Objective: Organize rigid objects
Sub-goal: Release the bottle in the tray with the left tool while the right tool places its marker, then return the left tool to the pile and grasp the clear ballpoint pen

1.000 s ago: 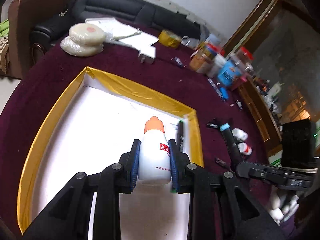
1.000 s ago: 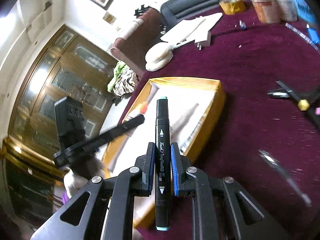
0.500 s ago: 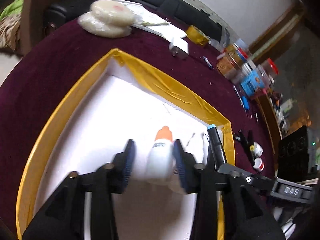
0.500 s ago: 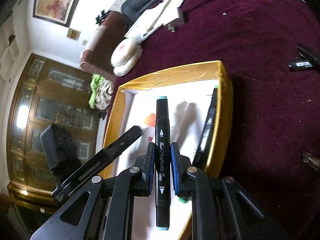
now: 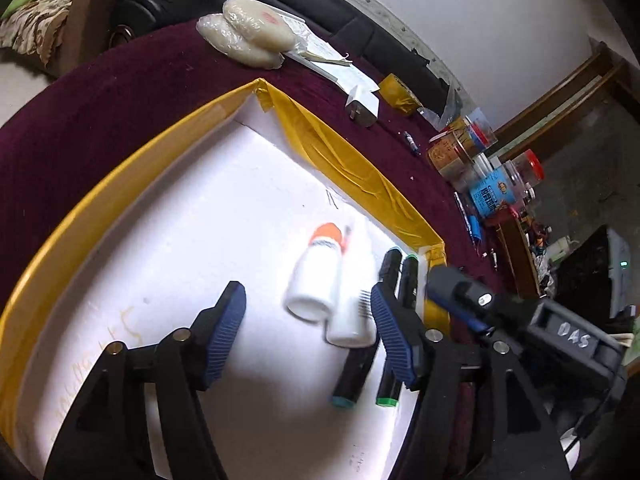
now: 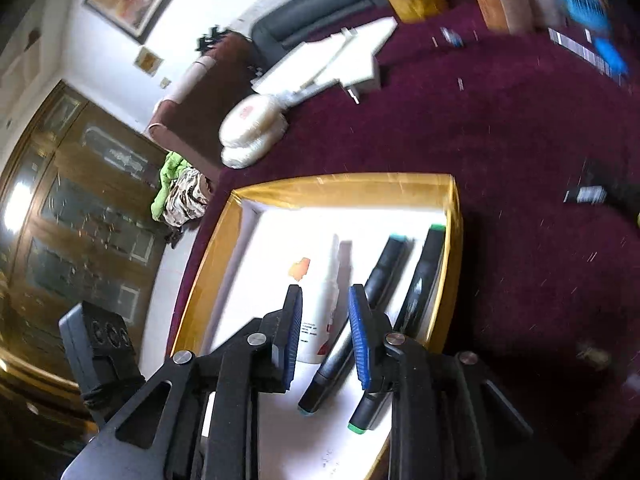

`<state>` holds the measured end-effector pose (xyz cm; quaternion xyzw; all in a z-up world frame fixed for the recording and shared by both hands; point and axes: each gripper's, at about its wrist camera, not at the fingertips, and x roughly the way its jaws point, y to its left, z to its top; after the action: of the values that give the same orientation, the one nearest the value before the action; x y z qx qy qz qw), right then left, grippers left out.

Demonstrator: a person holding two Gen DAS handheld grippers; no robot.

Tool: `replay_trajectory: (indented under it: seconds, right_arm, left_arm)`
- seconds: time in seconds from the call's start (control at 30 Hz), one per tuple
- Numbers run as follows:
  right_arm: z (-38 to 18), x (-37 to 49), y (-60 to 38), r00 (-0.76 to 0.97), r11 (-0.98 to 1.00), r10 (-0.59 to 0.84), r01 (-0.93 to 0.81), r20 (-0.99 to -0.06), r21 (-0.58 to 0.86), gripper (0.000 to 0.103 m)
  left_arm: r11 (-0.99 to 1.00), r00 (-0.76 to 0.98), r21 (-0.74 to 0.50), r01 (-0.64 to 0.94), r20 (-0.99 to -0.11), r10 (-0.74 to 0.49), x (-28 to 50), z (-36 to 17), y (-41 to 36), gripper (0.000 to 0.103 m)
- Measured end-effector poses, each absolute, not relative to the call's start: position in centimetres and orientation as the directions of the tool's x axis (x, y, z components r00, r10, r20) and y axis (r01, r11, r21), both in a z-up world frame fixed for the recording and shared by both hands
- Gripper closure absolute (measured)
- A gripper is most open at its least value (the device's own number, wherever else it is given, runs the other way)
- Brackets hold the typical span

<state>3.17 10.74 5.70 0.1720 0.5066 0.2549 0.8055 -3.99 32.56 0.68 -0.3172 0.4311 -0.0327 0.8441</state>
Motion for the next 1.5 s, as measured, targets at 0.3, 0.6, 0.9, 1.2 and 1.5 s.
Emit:
replay_trajectory:
  seconds: [0.3,0.6,0.9,1.2,1.5]
  right_arm:
    - [14.8,-3.7,3.8,0.737,0.926,0.375,-0.320,-0.562,0.199,0.023]
    - [12.0,-2.8,-10.6,0.811,0.974,0.149,-0.022,-0.565,0.224,0.004]
    - [5.3,-4.3,-20.5,0.766,0.936,0.125,0.120,-0.631,0.330,0.004]
    - [2.4,-4.7,-25.0,0.762,0.860,0.221,0.143,-0.609,0.490,0.004]
    - [1.8,-4.8,-26.2,0.767,0.819,0.266,0.139,-0.584,0.556,0.004]
  left_arm:
    - [0.746,0.673,-0.619,-0.245,-0.663,-0.329,-6.3,0.5,31.0,0.032]
    - [0.841,0.797,-0.541,-0.031,-0.521,-0.305,-9.3,8.5,25.7,0.027]
    - [0.884,0.596,-0.423,0.201,-0.663,-0.453,-6.8,6.7,10.9,0.028]
    - [0.804,0.567,0.103,0.585,-0.761,-0.315,-5.8,5.1,0.4,0.028]
    - [0.658,0.469,0.232,0.716,-0.859,-0.207,-2.6,0.9,-2.4,0.058]
